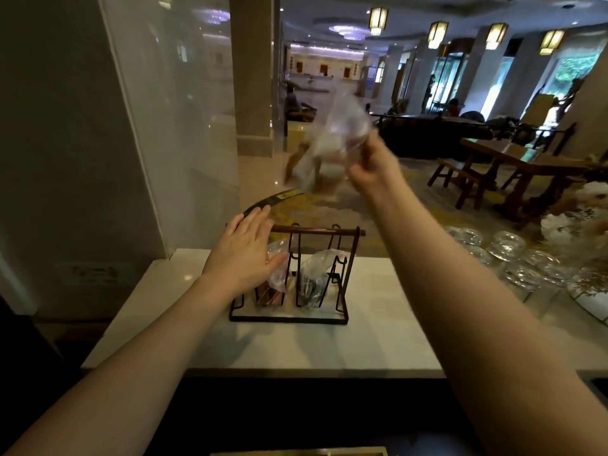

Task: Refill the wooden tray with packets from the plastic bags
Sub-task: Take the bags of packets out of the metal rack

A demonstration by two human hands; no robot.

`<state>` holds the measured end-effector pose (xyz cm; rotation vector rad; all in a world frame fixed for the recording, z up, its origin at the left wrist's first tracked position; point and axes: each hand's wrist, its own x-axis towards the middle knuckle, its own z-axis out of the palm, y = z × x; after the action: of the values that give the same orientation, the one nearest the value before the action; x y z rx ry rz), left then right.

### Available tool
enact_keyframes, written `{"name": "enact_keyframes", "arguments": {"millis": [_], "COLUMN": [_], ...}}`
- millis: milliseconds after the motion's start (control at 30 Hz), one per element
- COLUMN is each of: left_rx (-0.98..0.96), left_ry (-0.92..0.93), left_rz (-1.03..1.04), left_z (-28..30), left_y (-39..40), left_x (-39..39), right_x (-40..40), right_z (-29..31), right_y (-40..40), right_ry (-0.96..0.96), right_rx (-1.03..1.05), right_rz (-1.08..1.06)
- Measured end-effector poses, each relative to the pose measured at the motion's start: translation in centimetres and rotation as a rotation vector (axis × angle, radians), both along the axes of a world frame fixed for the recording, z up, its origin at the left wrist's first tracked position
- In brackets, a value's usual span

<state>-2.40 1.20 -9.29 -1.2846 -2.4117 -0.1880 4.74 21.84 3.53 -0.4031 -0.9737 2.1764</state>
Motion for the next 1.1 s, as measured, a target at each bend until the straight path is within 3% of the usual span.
{"name": "enact_keyframes", "arguments": {"millis": [67, 167, 233, 333, 533, 600, 700, 833, 933, 1033, 1100], "left_rx": [-0.018, -0.002, -0.004, 0.007, 0.835, 0.881, 0.890, 0.941, 0.811, 0.569, 0.469], "left_ry": [-0.029, -0.018, -0.039, -0.236, -0.942, -1.131, -1.224, -1.072, -0.953, -0.537, -0.297], "left_rz": [0.001, -0.023, -0.039, -0.078, -0.214, -0.248, -0.149, 0.024, 0.080, 0.119, 0.074], "left_z": [0.1, -0.1, -0.1, 0.9, 2.4, 2.7, 1.7, 0.5, 0.0, -0.6, -1.0], "left_y": [-0.1, -0.3, -0.4, -0.6, -2.6, -3.0, -2.8, -3.7, -5.5, -6.5, -6.5], "left_x": [0.1, -0.1, -0.5, -0.5, 4.7, 6.6, 7.6, 6.8, 5.1, 3.6, 3.2], "right_x": [0.9, 2.9, 3.9, 4.4, 4.6, 4.6, 4.6, 5.6, 5.8, 5.7, 5.8], "right_z": [3.6, 6.5, 5.9, 2.4, -5.8, -7.5, -9.5, -11.0, -11.9, -12.7, -12.9], "right_y": [0.5, -1.4, -3.4, -6.0, -7.8, -9.2, -11.4, -13.5, -12.8, -11.3, -11.7], "right_ry": [0.100, 0.072, 0.041, -0.148, -0.382, -0.428, -0.446, -0.380, -0.409, -0.530, -0.569], "right_rx": [0.062, 0.318, 0.432, 0.680, 0.730, 0.703, 0.685, 0.620, 0.673, 1.058, 1.288], "right_rz": [-0.003, -0.073, -0.067, -0.119, -0.126, -0.143, -0.099, 0.157, 0.133, -0.095, -0.072]}}
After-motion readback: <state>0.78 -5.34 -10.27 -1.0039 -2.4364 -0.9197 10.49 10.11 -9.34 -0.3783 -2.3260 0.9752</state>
